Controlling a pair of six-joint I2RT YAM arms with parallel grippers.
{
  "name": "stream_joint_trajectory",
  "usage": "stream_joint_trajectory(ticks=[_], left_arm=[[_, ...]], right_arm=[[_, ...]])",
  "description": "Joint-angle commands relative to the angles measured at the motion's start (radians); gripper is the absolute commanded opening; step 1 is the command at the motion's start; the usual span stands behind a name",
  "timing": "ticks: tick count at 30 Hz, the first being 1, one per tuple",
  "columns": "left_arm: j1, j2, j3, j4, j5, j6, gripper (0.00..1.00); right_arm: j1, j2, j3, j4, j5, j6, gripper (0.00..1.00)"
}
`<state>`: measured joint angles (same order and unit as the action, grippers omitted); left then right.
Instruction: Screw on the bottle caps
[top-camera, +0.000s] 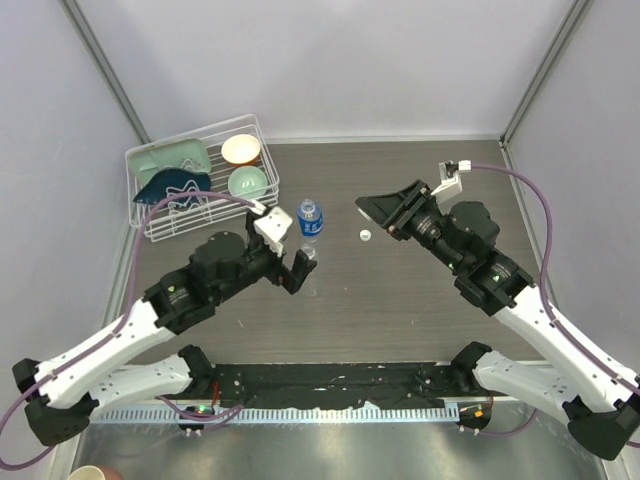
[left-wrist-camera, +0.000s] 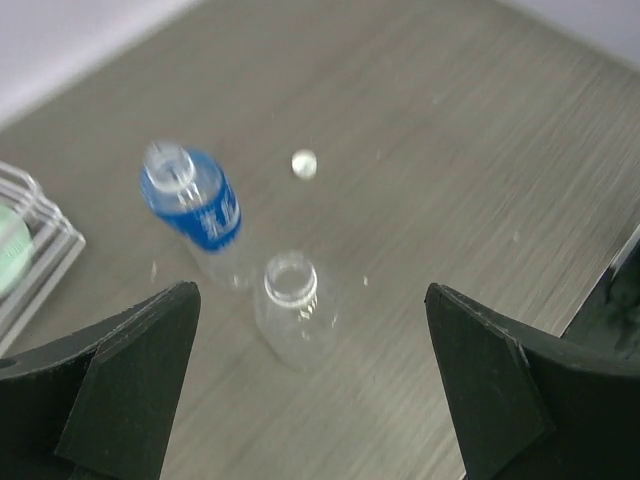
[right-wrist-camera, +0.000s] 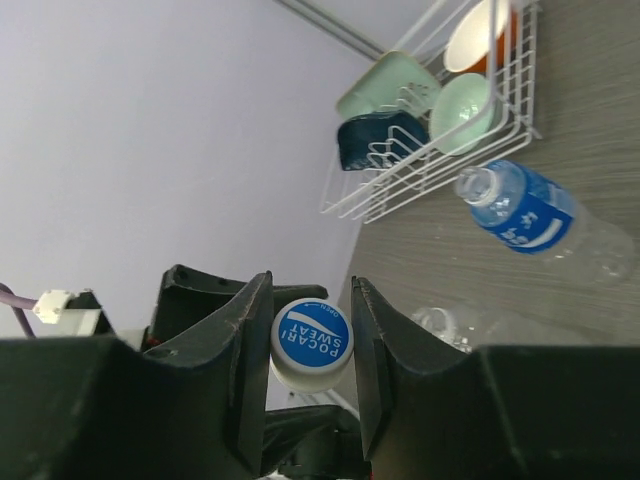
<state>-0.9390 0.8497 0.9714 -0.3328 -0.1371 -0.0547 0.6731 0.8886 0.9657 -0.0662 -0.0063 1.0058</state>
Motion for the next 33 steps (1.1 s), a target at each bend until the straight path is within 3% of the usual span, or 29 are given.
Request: stream_joint_trajectory(ticks=[1, 12, 19, 27, 30, 33], left_arm=[[0.038, 0.043, -0.068, 0.006, 0.007, -0.06, 1.0], [0.135, 0.164, -0.12, 0.192, 0.004, -0.039, 1.0], [0.135, 0.21, -0.117, 0.183, 0.186, -0.123, 1.0], [0.135, 0.229, -0.154, 0.207, 0.151, -0.131, 1.0], [0.135, 0.244, -0.158, 0.235, 0.146, -0.131, 0.92], [0.138, 0.267, -0.158, 0.265, 0.104, -0.123, 0.77]], right_arm=[[0.003, -0.04, 0.06, -0.104, 0.101, -0.108, 0.09], [0.003, -0.079, 0.091, -0.165, 0.097, -0.214, 0.1], [0.003, -0.099, 0.071, -0.175, 0.106, -0.23, 0.1], [0.003, -0.132, 0.088, -0.219, 0.129, -0.256, 0.11], [0.003, -0.148, 0.085, -0.23, 0.137, -0.26, 0.1], [0.002, -0.162, 0.077, -0.231, 0.134, -0.257, 0.1]])
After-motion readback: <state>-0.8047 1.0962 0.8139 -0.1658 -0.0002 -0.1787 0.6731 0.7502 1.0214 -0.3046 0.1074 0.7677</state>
